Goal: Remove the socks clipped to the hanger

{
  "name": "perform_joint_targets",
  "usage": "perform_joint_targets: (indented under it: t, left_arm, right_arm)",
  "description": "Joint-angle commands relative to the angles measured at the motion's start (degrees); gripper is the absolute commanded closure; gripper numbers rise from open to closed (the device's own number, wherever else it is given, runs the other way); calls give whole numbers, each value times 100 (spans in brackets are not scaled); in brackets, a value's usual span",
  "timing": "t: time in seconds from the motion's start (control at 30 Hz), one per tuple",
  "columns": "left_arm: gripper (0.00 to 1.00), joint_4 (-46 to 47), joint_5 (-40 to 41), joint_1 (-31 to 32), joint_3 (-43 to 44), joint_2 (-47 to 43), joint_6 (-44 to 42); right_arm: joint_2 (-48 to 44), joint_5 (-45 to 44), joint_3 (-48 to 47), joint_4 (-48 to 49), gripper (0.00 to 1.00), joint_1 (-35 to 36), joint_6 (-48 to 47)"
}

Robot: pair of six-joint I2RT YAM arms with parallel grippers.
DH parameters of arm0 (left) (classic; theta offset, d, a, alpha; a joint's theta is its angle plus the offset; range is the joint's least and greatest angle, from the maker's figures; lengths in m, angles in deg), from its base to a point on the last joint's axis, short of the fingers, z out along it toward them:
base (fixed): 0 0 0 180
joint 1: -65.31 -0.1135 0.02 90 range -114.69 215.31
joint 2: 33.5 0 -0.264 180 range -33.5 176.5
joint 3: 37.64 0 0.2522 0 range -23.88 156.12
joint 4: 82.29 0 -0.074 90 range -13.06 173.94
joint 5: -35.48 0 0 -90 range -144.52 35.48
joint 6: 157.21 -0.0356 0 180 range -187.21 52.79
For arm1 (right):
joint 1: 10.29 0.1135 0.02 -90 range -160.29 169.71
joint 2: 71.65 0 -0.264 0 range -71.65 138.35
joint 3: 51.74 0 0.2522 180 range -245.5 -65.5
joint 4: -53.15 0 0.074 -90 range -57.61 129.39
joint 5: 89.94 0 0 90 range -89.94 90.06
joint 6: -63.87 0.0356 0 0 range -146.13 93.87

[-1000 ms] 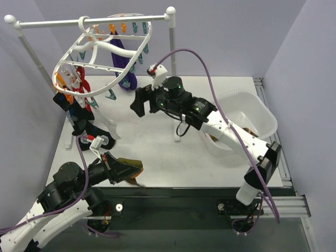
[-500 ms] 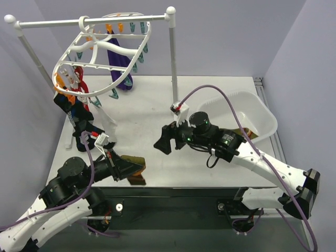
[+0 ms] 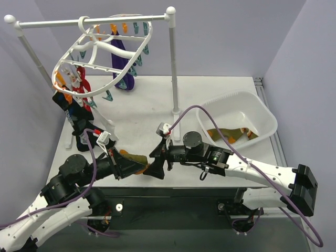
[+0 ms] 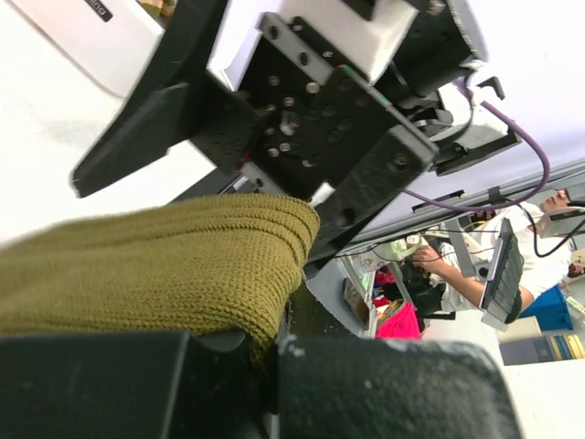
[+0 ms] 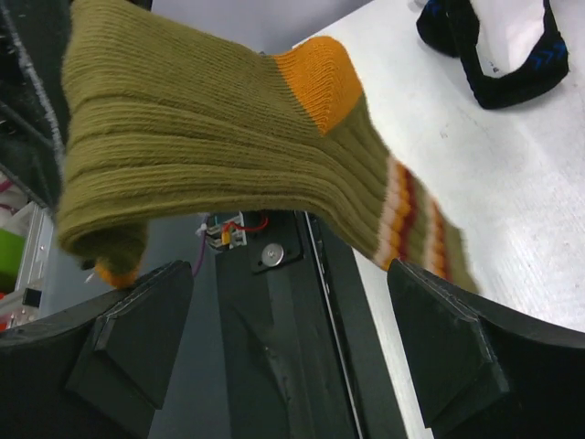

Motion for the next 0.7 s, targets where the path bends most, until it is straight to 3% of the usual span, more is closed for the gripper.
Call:
perform_joint_targets:
  t: [0.0,0.17,0.43,0.53,0.6,0.67]
  left_arm:
    - [100,516,-152,22,238,-10,86]
    - [100,682,-240,22,299,69,78]
    - [100,753,-328,22,510,192,34]
    - [100,824,-346,31,501,201,7]
    - [100,850,-346,22,475,218,-37]
    - [100,920,-328,22,440,236,-37]
  right_arm:
    - [293,141,-94,945,9,-58,58]
    - [601,-96,-332,734,15,-40,-170]
    - [725,17,-341,821,33,-67,-154]
    - [821,202,-254,1391,40,-58,248]
    - [1039,281,-104,2339,48,-58,705]
    - [1207,527,-112,3006,50,-41,1181]
